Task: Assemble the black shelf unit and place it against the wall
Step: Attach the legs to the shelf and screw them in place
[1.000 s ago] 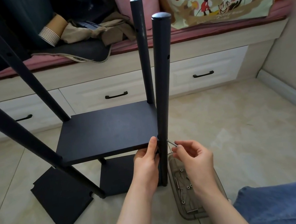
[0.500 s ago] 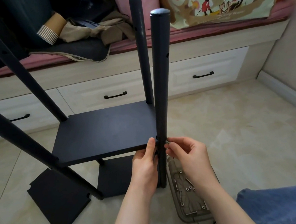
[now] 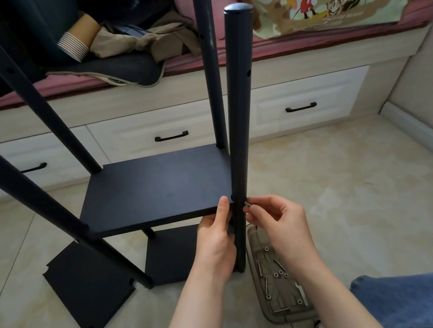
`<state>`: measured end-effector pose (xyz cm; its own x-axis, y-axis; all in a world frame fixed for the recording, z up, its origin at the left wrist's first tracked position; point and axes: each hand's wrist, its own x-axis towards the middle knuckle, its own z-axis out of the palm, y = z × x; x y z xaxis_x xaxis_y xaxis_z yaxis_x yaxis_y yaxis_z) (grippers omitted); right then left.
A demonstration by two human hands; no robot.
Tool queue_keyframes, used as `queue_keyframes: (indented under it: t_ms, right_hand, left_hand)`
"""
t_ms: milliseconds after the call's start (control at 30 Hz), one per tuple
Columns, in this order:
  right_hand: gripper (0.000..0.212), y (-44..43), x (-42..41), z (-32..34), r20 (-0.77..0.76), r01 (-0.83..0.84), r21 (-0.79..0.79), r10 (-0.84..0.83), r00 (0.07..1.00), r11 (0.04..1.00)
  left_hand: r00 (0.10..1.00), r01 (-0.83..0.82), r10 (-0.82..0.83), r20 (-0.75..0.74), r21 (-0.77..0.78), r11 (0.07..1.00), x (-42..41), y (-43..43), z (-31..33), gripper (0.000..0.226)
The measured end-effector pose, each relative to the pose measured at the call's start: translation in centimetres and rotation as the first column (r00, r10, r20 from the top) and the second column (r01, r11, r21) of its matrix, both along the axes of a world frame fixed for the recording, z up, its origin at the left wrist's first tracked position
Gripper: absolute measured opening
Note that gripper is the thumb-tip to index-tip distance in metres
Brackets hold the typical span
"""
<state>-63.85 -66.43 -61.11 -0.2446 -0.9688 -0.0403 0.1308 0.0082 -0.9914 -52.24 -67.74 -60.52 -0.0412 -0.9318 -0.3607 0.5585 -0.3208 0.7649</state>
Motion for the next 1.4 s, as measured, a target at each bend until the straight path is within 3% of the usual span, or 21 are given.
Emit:
queue_keyframes:
  t_ms: [300,633,833,967,1100,1267,1333,1400]
  right_hand:
    - [0.010,0.0,-0.2,0.4,-0.009,0.062,0.018,-0.062,0.998,0.998]
    - [0.022,-0.1,-0.1,1.0,-0.446,0.028,-0.093,-0.067,0.893,0.995]
    - [0.017,-0.4,-0.4,1.2,-0.399,0.042,-0.045,-0.057,0.915,0.998]
    - [0.018,-0.7,-0.8,1.4,-0.449,0.021,-0.008,-0.023,0.893,1.000]
    - [0.037,-1.7,-1.3,2.4,-0.630,-0.108,0.042,0.110,0.769,0.993]
    - [0.057,-3.3,-2.0,4.1,-0.830,-0.353,0.165,0.323,0.455,0.921]
    - [0.054,-3.5,-2.2,4.4,-0.830,-0.395,0.193,0.364,0.422,0.898]
    - [0.042,-3.6,-2.6,4.5,-0.797,-0.411,0.189,0.384,0.467,0.892]
  left_hand:
    - [0.999,0.025,-0.025,0.041,0.000,1.000,0.0,-0.1,-0.2,0.019]
    - [0.997,0.021,-0.023,0.068,0.030,0.999,0.1,-0.1,-0.1,0.023]
    - [0.995,0.029,-0.031,0.097,0.026,0.999,0.1,-0.4,-0.6,0.022]
    - [0.994,0.017,-0.019,0.104,0.024,1.000,0.1,-0.5,-0.8,0.020]
    - [0.993,0.027,-0.029,0.117,0.018,0.999,0.1,-0.4,-0.9,0.022]
    - [0.998,-0.002,-0.001,0.069,0.042,0.999,0.0,-0.5,-0.8,0.022]
    - [0.998,0.003,-0.006,0.062,0.043,0.999,0.0,-0.5,-0.7,0.024]
    - [0.997,0.013,-0.016,0.069,0.041,0.999,0.0,-0.4,-0.7,0.031]
